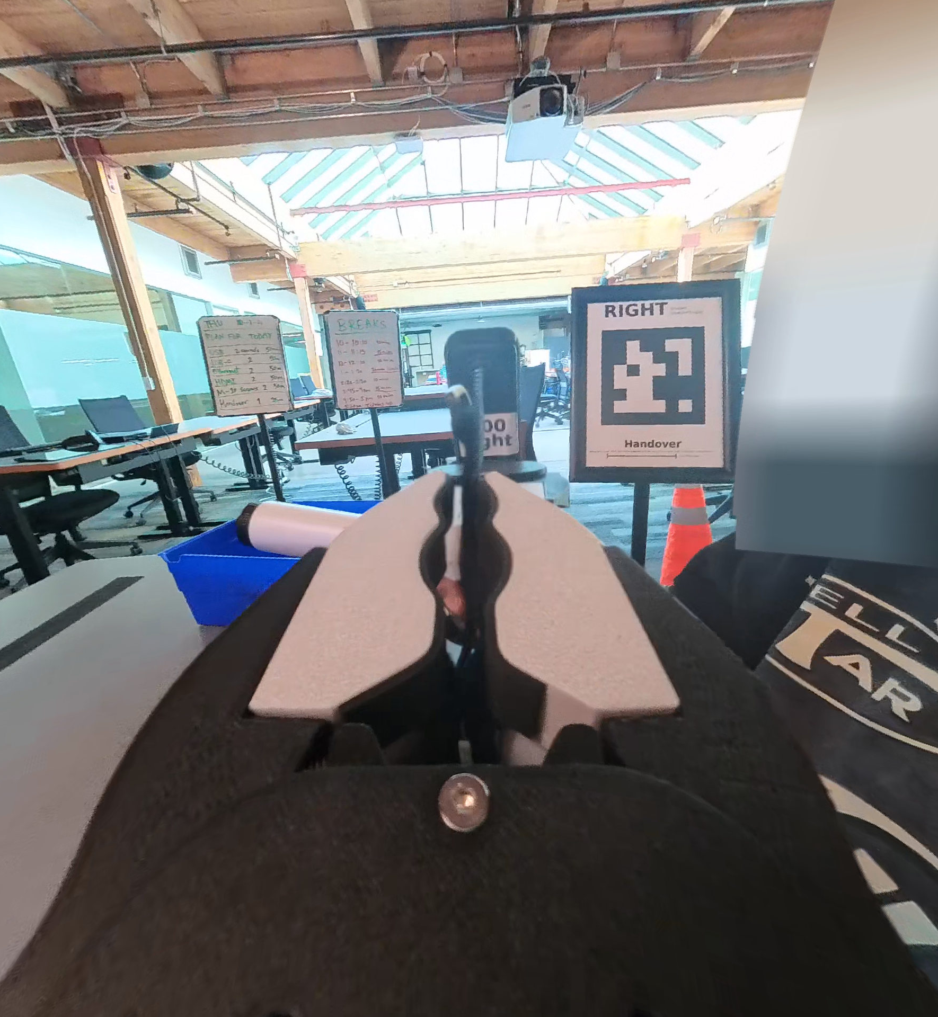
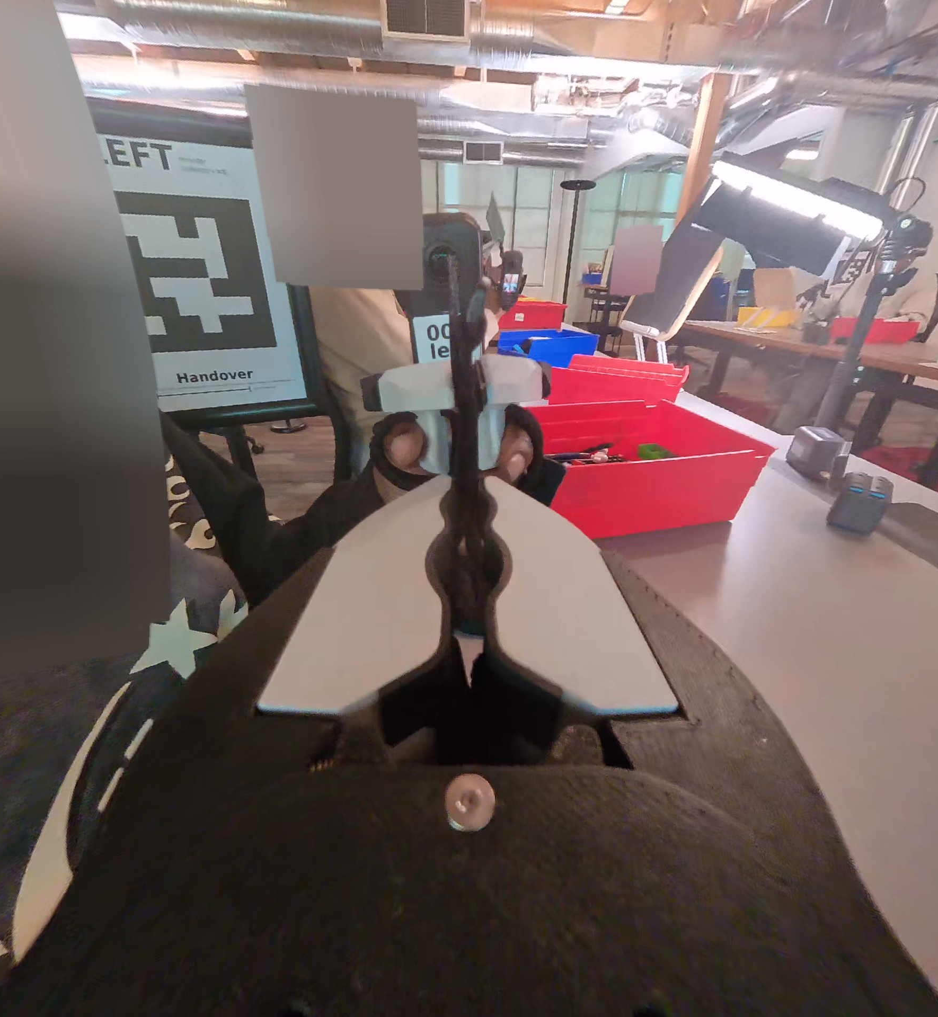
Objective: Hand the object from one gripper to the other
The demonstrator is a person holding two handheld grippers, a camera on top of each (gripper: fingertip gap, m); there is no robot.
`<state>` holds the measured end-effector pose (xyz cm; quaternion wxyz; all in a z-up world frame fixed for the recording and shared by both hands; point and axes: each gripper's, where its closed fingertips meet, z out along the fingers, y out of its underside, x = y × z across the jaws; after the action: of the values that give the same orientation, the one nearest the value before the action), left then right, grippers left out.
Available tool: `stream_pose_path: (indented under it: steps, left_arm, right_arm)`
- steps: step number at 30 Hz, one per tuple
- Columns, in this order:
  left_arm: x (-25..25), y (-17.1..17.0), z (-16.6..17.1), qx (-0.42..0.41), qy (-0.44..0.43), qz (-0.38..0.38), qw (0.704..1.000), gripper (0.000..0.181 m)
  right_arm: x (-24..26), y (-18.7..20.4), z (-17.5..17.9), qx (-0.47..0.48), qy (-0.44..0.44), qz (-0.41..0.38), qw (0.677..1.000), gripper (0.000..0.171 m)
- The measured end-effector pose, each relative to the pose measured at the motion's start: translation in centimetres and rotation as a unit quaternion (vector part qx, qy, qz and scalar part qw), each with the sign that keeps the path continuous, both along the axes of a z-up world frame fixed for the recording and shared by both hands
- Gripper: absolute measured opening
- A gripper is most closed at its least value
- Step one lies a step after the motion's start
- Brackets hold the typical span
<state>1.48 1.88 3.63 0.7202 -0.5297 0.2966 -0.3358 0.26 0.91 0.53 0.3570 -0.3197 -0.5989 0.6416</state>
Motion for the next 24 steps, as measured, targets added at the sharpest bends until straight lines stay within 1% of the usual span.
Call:
stream_pose_path:
  steps: [2,4,5,6,7,8,9,11,12,14,15,19,22,24]
  left_arm:
    - [-0.1,0.2,-0.5,-0.02,0.005,-0.005,1.0,0.026]
    - [0.2,0.3,-1.7,-0.058,0.028,-0.029,0.997,0.034]
    - [0.6,0.2,-2.4,-0.078,0.04,-0.046,0.995,0.035]
    - [1.0,0.2,-3.0,-0.096,0.052,-0.059,0.992,0.034]
    - [1.3,0.3,-3.6,-0.109,0.066,-0.066,0.99,0.028]
    - [1.6,0.3,-4.0,-0.111,0.076,-0.07,0.988,0.014]
    - [1.8,0.4,-4.1,-0.103,0.079,-0.067,0.989,0.006]
    - [1.6,0.9,-3.9,-0.085,0.078,-0.04,0.992,0.005]
    - [1.5,0.9,-3.6,-0.078,0.075,-0.034,0.994,0.006]
    - [0.9,0.8,-2.5,-0.063,0.046,-0.025,0.997,0.005]
    - [0.5,0.7,-1.9,-0.056,0.03,-0.021,0.998,0.005]
    - [-0.7,0.4,-0.4,-0.033,-0.015,-0.007,0.999,0.005]
    - [-0.8,0.3,-0.2,-0.033,-0.024,-0.008,0.999,0.005]
    - [-0.7,0.4,-0.3,-0.034,-0.026,-0.011,0.999,0.006]
  right_arm:
    - [0.4,0.3,0.5,-0.016,0.001,0.002,1.0,0.006]
    - [0.9,0.7,1.4,-0.034,0.017,0.001,0.999,0.006]
    - [1.1,0.8,1.7,-0.042,0.021,0.002,0.999,0.006]
    - [1.3,0.9,2.0,-0.05,0.025,0.004,0.998,0.006]
    - [1.4,1.0,2.2,-0.057,0.027,0.006,0.998,0.006]
    - [1.5,1.0,2.3,-0.063,0.027,0.007,0.998,0.006]
    - [1.5,1.0,2.2,-0.065,0.025,0.009,0.998,0.006]
    - [1.5,1.2,2.4,-0.074,0.03,0.004,0.997,0.007]
    - [1.5,1.4,2.6,-0.079,0.034,0.001,0.996,0.01]
    - [1.4,1.7,2.5,-0.086,0.029,-0.007,0.996,0.026]
    - [1.2,1.8,2.2,-0.084,0.019,-0.01,0.996,0.029]
    - [0.4,1.0,0.5,-0.066,-0.023,0.007,0.998,0.031]
    - [-0.2,0.2,-0.4,-0.053,-0.039,0.018,0.998,0.03]
    - [-0.4,-0.1,-0.6,-0.048,-0.04,0.022,0.998,0.025]
